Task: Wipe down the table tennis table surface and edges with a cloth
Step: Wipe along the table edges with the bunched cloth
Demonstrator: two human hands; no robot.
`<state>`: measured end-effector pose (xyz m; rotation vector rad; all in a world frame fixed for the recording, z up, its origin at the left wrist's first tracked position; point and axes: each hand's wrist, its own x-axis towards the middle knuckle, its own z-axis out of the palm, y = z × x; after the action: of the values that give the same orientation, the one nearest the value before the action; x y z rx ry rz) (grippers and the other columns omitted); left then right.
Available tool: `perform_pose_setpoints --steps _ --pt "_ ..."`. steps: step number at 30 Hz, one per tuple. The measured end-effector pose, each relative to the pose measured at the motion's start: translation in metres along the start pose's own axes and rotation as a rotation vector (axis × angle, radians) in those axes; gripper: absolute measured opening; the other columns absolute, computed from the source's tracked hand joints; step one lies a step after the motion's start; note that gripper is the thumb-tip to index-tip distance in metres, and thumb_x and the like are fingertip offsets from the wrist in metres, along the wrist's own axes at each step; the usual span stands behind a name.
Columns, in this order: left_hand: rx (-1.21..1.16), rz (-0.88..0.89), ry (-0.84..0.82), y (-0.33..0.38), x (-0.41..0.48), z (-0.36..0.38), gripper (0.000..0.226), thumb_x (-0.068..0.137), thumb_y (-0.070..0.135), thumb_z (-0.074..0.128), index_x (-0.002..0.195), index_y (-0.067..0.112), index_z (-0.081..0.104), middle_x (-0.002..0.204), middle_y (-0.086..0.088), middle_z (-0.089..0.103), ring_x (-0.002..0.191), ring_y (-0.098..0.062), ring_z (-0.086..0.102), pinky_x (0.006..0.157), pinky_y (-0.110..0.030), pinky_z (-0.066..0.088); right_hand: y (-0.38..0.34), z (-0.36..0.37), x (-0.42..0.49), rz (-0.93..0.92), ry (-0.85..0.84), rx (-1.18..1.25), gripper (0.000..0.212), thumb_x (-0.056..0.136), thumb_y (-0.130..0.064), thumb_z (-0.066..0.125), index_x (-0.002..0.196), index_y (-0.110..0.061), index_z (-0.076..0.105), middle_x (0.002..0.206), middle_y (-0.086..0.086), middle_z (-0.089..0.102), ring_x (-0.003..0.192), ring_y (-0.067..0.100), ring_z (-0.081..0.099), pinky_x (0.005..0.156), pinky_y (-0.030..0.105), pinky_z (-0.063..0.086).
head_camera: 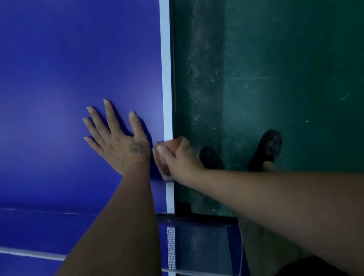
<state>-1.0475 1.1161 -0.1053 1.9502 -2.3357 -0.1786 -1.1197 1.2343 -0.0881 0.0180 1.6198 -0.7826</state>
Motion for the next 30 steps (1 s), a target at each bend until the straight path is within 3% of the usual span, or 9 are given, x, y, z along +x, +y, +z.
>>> perform_pose_setpoints --steps 2,4,11,14,18,24,26,27,30 --pt "0.004 0.014 0.019 0.0 0.0 0.001 0.07 0.11 0.068 0.038 0.172 0.038 0.03 0.183 0.001 0.018 0.17 -0.023 0.01 0.137 -0.054 0.008 -0.026 -0.009 0.014 -0.036 0.065 -0.069 0.08 0.107 -0.054 0.054 0.164 -0.008 0.022 0.161 0.017 0.044 0.127 0.037 0.062 0.087 0.022 0.053" --pt "-0.006 0.024 0.028 0.001 0.0 0.001 0.068 0.11 0.065 0.041 0.171 0.036 0.033 0.182 0.0 0.02 0.17 -0.024 0.012 0.136 -0.054 0.009 -0.056 -0.02 0.027 -0.056 0.107 -0.049 0.076 0.107 -0.056 0.054 0.16 -0.009 0.026 0.156 0.017 0.048 0.126 0.039 0.064 0.098 0.036 0.055" --pt "-0.03 0.023 0.044 0.001 0.0 0.001 0.064 0.112 0.06 0.044 0.17 0.033 0.036 0.182 -0.001 0.021 0.17 -0.025 0.013 0.136 -0.056 0.009 -0.138 -0.066 0.069 -0.117 0.154 0.045 0.076 0.106 -0.06 0.054 0.157 -0.009 0.031 0.151 0.014 0.053 0.127 0.032 0.063 0.092 0.036 0.047" --pt "-0.032 0.025 0.046 0.001 0.0 0.001 0.063 0.113 0.059 0.044 0.17 0.033 0.037 0.182 -0.001 0.021 0.17 -0.025 0.013 0.136 -0.056 0.01 -0.131 -0.071 0.065 -0.127 0.133 0.118 0.079 0.103 -0.058 0.061 0.162 -0.014 0.032 0.154 0.01 0.052 0.129 0.026 0.061 0.098 0.033 0.045" --pt "-0.038 0.028 0.046 0.001 -0.001 0.002 0.063 0.113 0.058 0.044 0.17 0.034 0.037 0.182 -0.001 0.021 0.17 -0.025 0.013 0.136 -0.057 0.011 -0.09 -0.051 0.039 -0.057 0.055 0.142 0.085 0.1 -0.055 0.067 0.165 -0.02 0.025 0.158 0.011 0.048 0.131 0.034 0.063 0.11 0.047 0.054" --pt "-0.042 0.039 0.049 0.003 0.001 -0.002 0.062 0.113 0.054 0.047 0.17 0.03 0.039 0.181 -0.004 0.022 0.169 -0.028 0.015 0.135 -0.059 0.012 -0.095 -0.053 0.039 -0.019 0.022 0.045 0.075 0.103 -0.05 0.066 0.16 -0.016 0.031 0.148 0.008 0.058 0.125 0.025 0.064 0.1 0.031 0.057" --pt "-0.04 0.048 0.052 0.002 0.002 -0.001 0.061 0.113 0.052 0.048 0.169 0.03 0.039 0.181 -0.004 0.023 0.169 -0.028 0.015 0.135 -0.06 0.012 -0.119 -0.063 0.054 -0.055 0.029 0.062 0.07 0.104 -0.049 0.065 0.157 -0.014 0.034 0.14 0.005 0.06 0.107 0.016 0.066 0.073 0.01 0.055" --pt "-0.039 0.049 0.053 0.001 0.001 -0.001 0.061 0.113 0.051 0.048 0.169 0.029 0.04 0.181 -0.005 0.023 0.169 -0.028 0.015 0.135 -0.06 0.012 -0.132 -0.069 0.061 -0.07 0.041 0.066 0.069 0.105 -0.049 0.064 0.156 -0.013 0.036 0.137 0.004 0.061 0.103 0.013 0.065 0.066 0.006 0.05" --pt "-0.039 0.048 0.031 0.001 0.0 -0.003 0.06 0.113 0.048 0.047 0.17 0.028 0.039 0.182 -0.004 0.021 0.169 -0.028 0.014 0.135 -0.061 0.013 -0.172 -0.089 0.086 -0.099 0.095 0.056 0.068 0.103 -0.054 0.064 0.153 -0.012 0.044 0.136 0.001 0.063 0.118 0.018 0.065 0.093 0.025 0.053"
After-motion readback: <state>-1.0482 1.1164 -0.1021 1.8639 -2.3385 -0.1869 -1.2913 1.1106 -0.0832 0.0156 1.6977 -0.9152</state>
